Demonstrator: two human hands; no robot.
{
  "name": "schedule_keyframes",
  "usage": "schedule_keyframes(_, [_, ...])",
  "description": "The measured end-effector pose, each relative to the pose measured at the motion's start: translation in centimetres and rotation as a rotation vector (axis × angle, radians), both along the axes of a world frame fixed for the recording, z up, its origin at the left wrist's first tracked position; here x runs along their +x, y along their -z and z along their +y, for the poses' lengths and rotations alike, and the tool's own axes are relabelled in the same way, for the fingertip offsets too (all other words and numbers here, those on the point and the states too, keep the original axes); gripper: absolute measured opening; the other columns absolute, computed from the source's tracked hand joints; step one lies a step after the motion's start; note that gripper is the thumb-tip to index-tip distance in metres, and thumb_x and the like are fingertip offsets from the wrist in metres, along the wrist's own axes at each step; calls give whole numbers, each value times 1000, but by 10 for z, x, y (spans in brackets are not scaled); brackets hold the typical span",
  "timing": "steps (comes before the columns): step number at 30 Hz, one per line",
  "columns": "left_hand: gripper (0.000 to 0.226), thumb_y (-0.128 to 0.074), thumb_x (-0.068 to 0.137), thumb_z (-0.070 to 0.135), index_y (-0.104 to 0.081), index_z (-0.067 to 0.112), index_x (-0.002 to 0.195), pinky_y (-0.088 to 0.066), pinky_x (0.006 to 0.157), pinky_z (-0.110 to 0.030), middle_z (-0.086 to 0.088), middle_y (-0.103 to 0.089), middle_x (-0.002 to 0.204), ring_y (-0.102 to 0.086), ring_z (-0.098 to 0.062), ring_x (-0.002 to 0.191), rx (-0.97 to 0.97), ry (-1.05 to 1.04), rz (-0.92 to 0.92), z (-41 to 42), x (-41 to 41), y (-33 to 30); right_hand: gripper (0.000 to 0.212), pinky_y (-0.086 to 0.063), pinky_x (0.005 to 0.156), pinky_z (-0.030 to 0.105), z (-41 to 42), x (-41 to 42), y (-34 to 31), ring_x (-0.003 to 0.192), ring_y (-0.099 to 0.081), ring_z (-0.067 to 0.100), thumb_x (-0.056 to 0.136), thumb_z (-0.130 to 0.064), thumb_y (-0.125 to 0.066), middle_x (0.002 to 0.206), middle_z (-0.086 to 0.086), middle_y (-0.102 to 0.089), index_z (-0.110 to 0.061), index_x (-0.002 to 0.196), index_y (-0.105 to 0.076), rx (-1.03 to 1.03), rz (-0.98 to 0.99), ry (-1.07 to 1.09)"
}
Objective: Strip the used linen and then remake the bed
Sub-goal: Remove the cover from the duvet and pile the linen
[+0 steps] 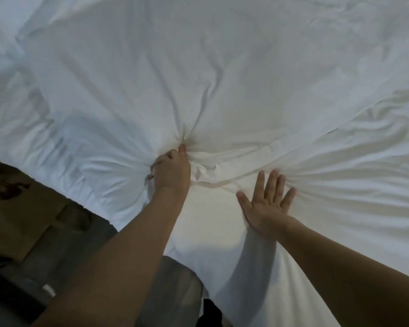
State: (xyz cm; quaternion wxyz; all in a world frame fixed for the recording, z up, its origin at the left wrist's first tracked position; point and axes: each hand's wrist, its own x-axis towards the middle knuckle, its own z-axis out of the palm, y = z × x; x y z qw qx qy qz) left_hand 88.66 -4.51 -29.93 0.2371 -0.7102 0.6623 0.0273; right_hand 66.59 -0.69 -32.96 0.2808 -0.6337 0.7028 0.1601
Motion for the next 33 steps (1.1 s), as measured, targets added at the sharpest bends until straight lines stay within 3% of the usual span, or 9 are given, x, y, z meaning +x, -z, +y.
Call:
schedule_keyframes(4, [46, -52, 92, 18, -52, 22, 139, -50, 76, -38, -14, -60, 112, -64, -37, 95, -22, -52, 251, 3, 16, -47, 98, 22, 111, 57, -10, -8, -25, 141, 34, 27, 76, -84, -2, 155, 8, 34, -25, 151, 21, 124, -83, -29])
schedule_keyframes(7, [47, -54, 83, 24, -60, 27, 129, -47, 75, -38, -12, -63, 104, -63, -39, 94, -96, -18, 435, 20, 10, -97, 140, -34, 102, 58, -33, -18, -67, 134, -34, 40, 42, -97, -5, 147, 24, -30, -15, 155, -9, 381, -557, 264])
schedule_keyframes(9, [43, -51, 78, 28, -65, 21, 117, -40, 63, -34, -12, -62, 89, -62, -40, 80, -185, 82, 513, 36, -19, -119, 129, -47, 73, 37, -45, -30, -82, 87, -59, 25, 59, -96, -31, 104, 17, -56, -2, 147, -32, 435, -1084, 749])
schedule_keyframes(12, [33, -61, 64, 24, -69, 12, 93, -39, 47, -30, -11, -59, 69, -60, -36, 55, -191, 211, 543, 57, -79, -116, 94, -45, 101, 42, -58, -51, -100, 116, -61, 25, 77, -83, -35, 128, 6, -63, -16, 140, -50, 355, -1382, 930])
schedule_keyframes(16, [41, -56, 82, 18, -56, 10, 122, -51, 72, -36, -11, -64, 98, -66, -36, 85, -56, 191, 498, 78, -141, -80, 39, -55, 70, 28, -53, -78, -111, 83, -70, 21, 87, -43, -67, 101, 6, -72, -12, 109, -66, 194, -1075, 826])
schedule_keyframes(18, [29, -49, 81, 18, -61, 10, 105, -51, 68, -38, -14, -63, 91, -64, -39, 80, -76, 120, 577, 87, -155, -78, 24, -53, 65, 28, -48, -98, -111, 72, -64, 19, 83, -24, -73, 89, 8, -67, -8, 98, -64, 59, -903, 802])
schedule_keyframes(23, [26, -54, 82, 14, -63, 17, 107, -44, 74, -30, -10, -67, 104, -63, -35, 96, 64, -50, 579, 127, -203, -120, 13, -51, 68, 33, -7, -150, -147, 72, -62, 24, 81, -11, -71, 82, 12, -62, -6, 81, -59, -48, -953, 734])
schedule_keyframes(27, [23, -54, 84, 15, -61, 16, 106, -38, 71, -26, -8, -65, 105, -61, -29, 94, 148, -24, 559, 179, -272, -154, 21, -57, 77, 38, 50, -224, -179, 73, -63, 22, 82, -16, -71, 86, 9, -65, -3, 96, -63, -26, -892, 689])
schedule_keyframes(33, [35, -52, 91, 24, -56, 13, 123, -44, 83, -30, -10, -60, 120, -59, -29, 107, 383, -13, 604, 251, -377, -119, 26, -41, 54, 23, 140, -342, -164, 54, -55, 13, 86, -21, -66, 59, 1, -60, -12, 62, -62, 12, -707, 564])
